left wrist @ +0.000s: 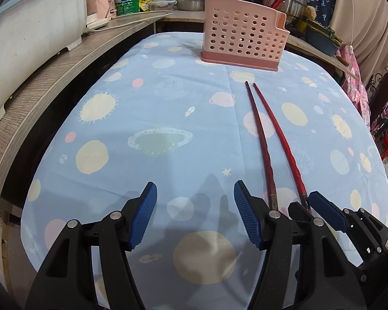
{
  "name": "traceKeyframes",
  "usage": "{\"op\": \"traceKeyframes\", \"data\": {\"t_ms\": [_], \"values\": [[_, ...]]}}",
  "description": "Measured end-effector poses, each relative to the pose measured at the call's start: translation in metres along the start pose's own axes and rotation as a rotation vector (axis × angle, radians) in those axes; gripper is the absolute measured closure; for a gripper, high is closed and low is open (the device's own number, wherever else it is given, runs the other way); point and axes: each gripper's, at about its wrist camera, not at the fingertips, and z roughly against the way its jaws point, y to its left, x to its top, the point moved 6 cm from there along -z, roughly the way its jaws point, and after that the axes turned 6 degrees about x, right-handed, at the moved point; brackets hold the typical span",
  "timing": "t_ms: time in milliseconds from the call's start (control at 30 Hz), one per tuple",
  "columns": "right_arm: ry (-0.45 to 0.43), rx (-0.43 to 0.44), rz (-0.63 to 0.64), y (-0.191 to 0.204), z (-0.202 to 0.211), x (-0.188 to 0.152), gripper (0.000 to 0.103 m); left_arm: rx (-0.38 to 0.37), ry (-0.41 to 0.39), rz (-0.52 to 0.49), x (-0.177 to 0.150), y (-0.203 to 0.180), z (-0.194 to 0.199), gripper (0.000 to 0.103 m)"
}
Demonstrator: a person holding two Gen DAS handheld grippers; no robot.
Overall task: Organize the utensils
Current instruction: 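Grasp the red chopstick with the right gripper while the left gripper grasps the dark red chopstick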
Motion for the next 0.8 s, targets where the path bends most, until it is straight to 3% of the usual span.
{"op": "traceKeyframes", "data": {"t_ms": [200, 800], "values": [[-0.007, -0.056, 0.009, -0.008, 0.002, -0.003, 0.096, 0.000, 0.003, -0.006, -0.002, -0.002, 0.000, 0.043], [-0.028, -0.027, -0.106, -0.050, 0.019, -0.015, 0.097, -0.077, 0.029, -0.084, -0.016, -0.048, -0.001, 0.043]]}}
